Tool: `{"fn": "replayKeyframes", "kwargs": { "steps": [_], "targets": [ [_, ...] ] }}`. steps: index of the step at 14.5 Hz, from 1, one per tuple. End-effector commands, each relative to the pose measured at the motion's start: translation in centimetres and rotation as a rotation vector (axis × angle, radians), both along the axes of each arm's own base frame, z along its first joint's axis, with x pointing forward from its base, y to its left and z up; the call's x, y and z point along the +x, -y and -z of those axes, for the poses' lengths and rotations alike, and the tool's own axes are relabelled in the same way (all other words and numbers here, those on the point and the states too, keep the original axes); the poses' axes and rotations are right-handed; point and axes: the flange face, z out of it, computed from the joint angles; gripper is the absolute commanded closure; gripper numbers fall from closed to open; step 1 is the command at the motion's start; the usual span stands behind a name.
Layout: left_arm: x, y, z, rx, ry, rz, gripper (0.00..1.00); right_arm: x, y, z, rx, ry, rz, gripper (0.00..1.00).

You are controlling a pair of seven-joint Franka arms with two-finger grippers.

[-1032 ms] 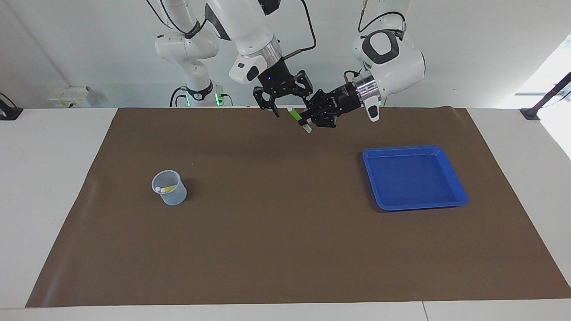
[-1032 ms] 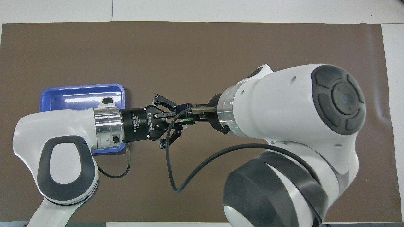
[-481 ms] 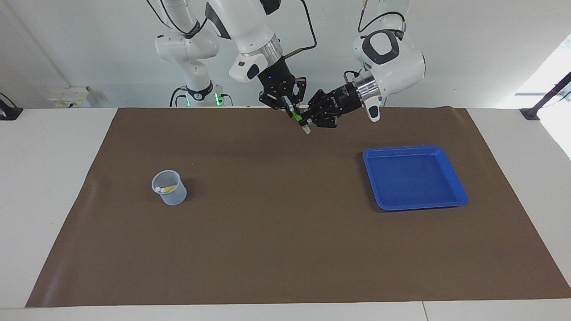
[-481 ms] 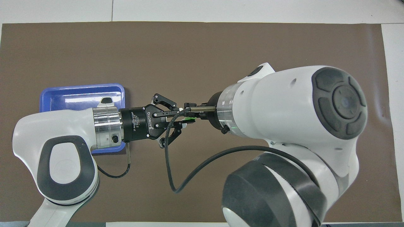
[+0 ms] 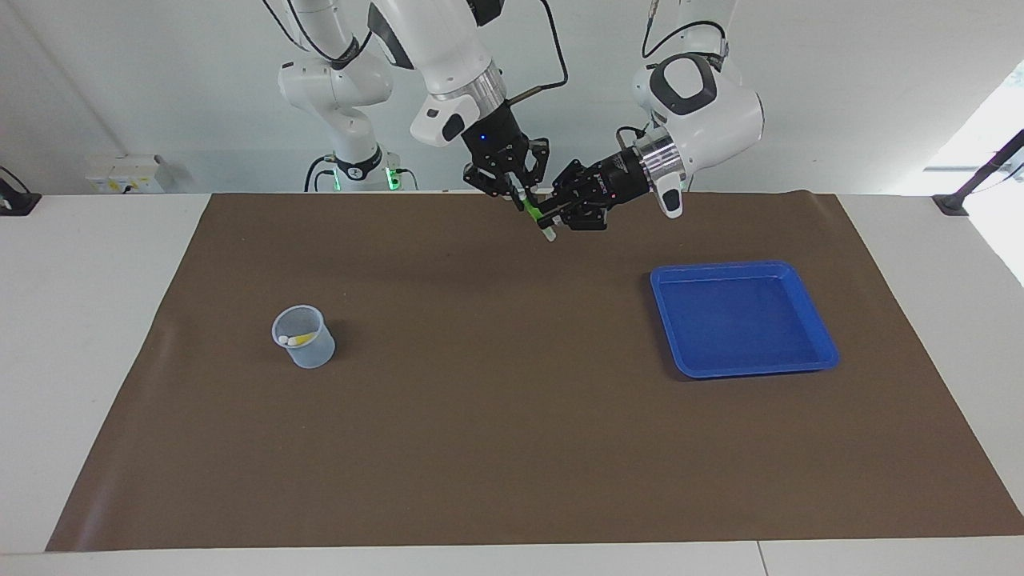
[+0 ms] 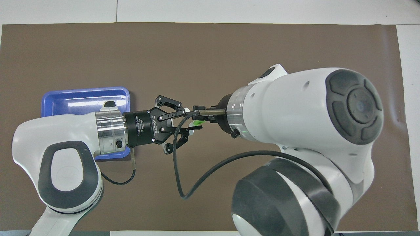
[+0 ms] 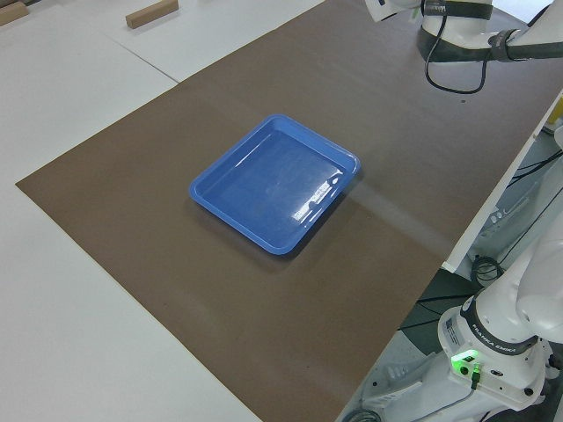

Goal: Transfer and insert pens with both arms
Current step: 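Insert the green pen into the cup while the left gripper withdraws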

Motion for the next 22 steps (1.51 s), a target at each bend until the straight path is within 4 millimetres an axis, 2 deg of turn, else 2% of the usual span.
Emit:
{"fn": "replayKeyframes", "kwargs": {
  "steps": [1, 4, 5, 8, 11, 14, 16, 19, 22],
  "targets": [
    [-0.9, -0.4, -0.2, -0.006, -0.019, -0.042, 0.0, 1.1, 2.0, 1.0, -0.045, 0.031, -0.034, 1.0],
    [0.1, -2.3, 0.2, 0.036, -0.005, -0.055, 0.0, 2.4, 7.4, 3.5, -0.142, 0.046, -0.055, 1.0],
    [0.6, -3.1, 0.5, 0.097, 0.017, -0.04, 0.0, 2.8, 9.4, 4.5, -0.177, 0.046, -0.067, 1.0],
    [1.0, -4.1, 1.1, 0.276, 0.095, 0.036, 0.0, 3.8, 16.3, 6.3, -0.311, 0.07, -0.121, 1.0],
    [2.4, -7.7, 1.7, 0.403, 0.131, 0.035, 0.0, 4.8, 22.1, 7.2, -0.413, 0.075, -0.152, 1.0],
    [3.7, -11.8, 2.5, 0.547, 0.185, 0.076, 0.0, 4.5, 26.6, 8.3, -0.46, 0.054, -0.162, 1.0],
    [4.3, -13.7, 2.9, 0.609, 0.262, 0.158, 0.0, 3.7, 29.7, 10.3, -0.464, 0.048, -0.179, 1.0],
    [4.8, -15.9, 4.7, 0.717, 0.419, 0.442, 0.0, 2.9, 33.1, 12.8, -0.463, 0.034, -0.185, 1.0],
    [5.3, -16.9, 5.5, 0.839, 0.572, 0.724, 0.0, 2.9, 33.9, 14.4, -0.464, 0.044, -0.184, 1.0]
  ]
}}
